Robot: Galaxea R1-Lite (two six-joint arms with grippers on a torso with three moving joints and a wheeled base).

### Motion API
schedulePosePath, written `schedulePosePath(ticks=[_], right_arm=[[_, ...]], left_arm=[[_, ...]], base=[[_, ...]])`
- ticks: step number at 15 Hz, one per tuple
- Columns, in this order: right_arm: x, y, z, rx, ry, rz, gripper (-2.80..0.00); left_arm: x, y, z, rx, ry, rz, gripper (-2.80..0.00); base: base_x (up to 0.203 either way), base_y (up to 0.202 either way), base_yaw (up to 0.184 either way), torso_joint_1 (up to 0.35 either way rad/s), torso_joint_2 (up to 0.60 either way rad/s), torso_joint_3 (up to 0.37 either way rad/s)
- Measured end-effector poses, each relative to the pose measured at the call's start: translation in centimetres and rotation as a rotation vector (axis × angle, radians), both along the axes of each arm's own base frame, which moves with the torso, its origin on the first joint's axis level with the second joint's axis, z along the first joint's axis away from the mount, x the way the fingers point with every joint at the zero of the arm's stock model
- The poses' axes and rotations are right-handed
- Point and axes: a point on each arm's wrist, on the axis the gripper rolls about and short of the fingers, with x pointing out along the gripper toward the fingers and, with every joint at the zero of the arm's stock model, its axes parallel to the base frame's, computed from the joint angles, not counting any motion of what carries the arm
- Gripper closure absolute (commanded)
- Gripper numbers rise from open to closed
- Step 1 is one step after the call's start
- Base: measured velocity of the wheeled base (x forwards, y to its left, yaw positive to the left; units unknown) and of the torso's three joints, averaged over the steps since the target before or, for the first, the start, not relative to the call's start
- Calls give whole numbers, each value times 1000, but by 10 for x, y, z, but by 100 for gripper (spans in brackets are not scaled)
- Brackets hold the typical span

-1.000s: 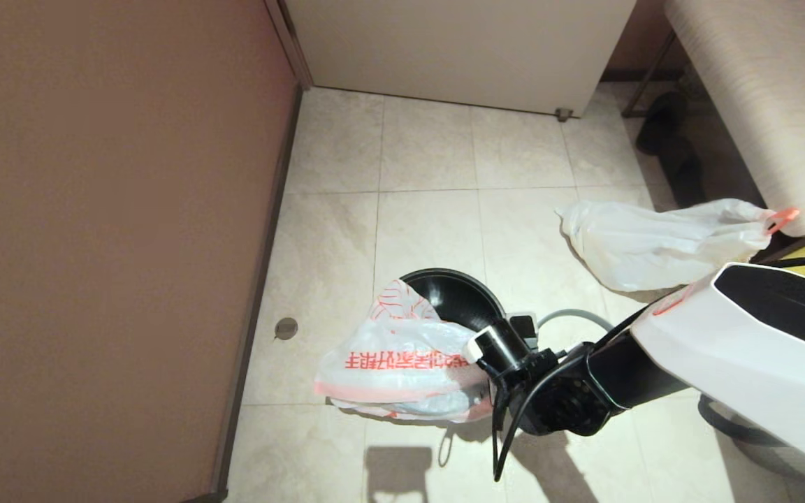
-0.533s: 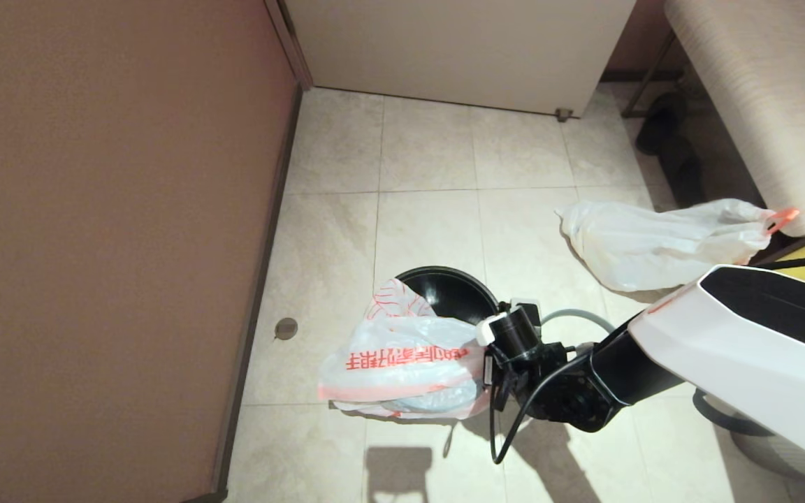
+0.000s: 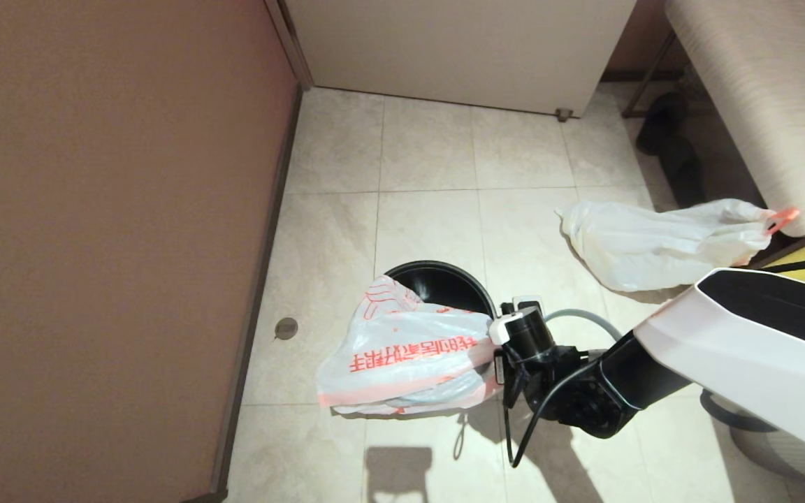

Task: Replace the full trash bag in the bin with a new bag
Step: Put the new garbage bag on the trash can

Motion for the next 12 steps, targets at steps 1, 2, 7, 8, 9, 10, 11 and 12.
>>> schedulePosePath(ticks=[1, 2, 7, 8, 9, 10, 11, 12], right_arm=[[0, 0, -4, -5, 7, 0, 0], [1, 1, -10, -11, 16, 0, 0], [12, 7, -22, -5, 8, -2, 0], [11, 8, -18, 1, 0, -1, -49], [10, 8, -11, 8, -10, 2, -280], [7, 7, -4, 15, -17, 5, -280], [4, 5, 4, 20, -21, 8, -280], [-2, 2, 11, 19, -16, 13, -280]], left_arm=[[0, 0, 0, 0, 0, 0, 0], [0, 0, 0, 0, 0, -1, 0], [0, 0, 0, 0, 0, 0, 0], [0, 0, 0, 0, 0, 0, 0], [0, 0, 0, 0, 0, 0, 0], [0, 0, 0, 0, 0, 0, 0], [0, 0, 0, 0, 0, 0, 0], [0, 0, 0, 0, 0, 0, 0]], base=[[0, 0, 0, 0, 0, 0], [0, 0, 0, 0, 0, 0], [0, 0, 0, 0, 0, 0], [0, 0, 0, 0, 0, 0], [0, 0, 0, 0, 0, 0], [0, 0, 0, 0, 0, 0], [0, 0, 0, 0, 0, 0], [0, 0, 0, 0, 0, 0]])
